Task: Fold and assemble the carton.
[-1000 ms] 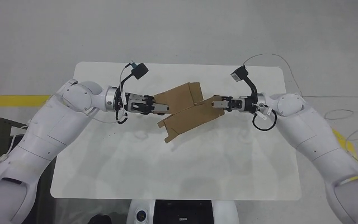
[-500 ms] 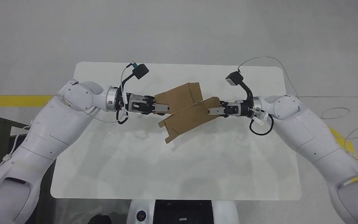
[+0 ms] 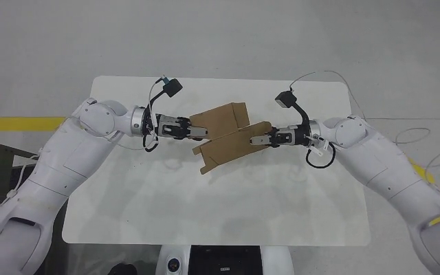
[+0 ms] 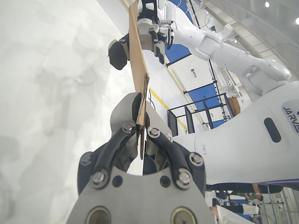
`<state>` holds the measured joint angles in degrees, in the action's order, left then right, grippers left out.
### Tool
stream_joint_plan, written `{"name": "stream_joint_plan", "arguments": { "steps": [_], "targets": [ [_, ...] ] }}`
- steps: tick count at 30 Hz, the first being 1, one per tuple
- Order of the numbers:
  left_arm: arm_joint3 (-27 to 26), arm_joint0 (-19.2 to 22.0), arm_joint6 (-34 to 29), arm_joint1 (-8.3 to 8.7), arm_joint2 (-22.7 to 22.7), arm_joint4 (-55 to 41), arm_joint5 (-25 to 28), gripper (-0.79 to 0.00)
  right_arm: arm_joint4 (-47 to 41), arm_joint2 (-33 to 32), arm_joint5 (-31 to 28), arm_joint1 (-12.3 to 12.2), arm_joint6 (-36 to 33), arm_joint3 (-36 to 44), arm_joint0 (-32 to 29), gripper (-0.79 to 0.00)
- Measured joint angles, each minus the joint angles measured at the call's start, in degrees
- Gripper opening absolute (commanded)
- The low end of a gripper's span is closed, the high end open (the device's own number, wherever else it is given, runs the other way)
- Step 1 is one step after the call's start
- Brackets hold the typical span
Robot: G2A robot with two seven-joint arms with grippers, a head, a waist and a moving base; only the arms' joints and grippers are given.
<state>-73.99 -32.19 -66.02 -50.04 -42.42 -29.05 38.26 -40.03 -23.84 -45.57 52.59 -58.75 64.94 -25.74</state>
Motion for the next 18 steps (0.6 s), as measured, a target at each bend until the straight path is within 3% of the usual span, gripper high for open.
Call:
{"name": "stream_joint_plan", "arguments": {
  "steps": [7,8,10,11,12,18],
  "targets": [
    [0.19,-0.38,-0.37,-0.35,-0.78,0.45,-0.37,-0.785,-0.58,2.78,-0.64,-0.33,0.64,-0.12,1.41,-0.727],
    [0.22,-0.45,-0.4,-0.39,-0.9,0.47,-0.4,-0.727,-0.69,3.12,-0.72,-0.35,0.72,-0.18,1.59,-0.742],
    [0.26,-0.58,-0.48,-0.47,-1.16,0.56,-0.48,-0.437,-0.99,3.85,-0.87,-0.4,0.87,-0.31,1.99,-0.785],
    [0.26,-0.63,-0.53,-0.5,-1.28,0.61,-0.52,-0.126,-1.13,4.15,-0.92,-0.42,0.92,-0.37,2.15,-0.785],
    [0.27,-0.69,-0.59,-0.53,-1.44,0.67,-0.59,0.0,-1.37,4.52,-0.98,-0.44,0.98,-0.46,2.36,-0.785],
    [0.83,-1.19,-0.72,-0.64,-2.46,0.2,-0.73,0.0,-3.82,5.64,-0.39,-0.46,0.4,-1.69,3.07,-0.785]
  ]
}}
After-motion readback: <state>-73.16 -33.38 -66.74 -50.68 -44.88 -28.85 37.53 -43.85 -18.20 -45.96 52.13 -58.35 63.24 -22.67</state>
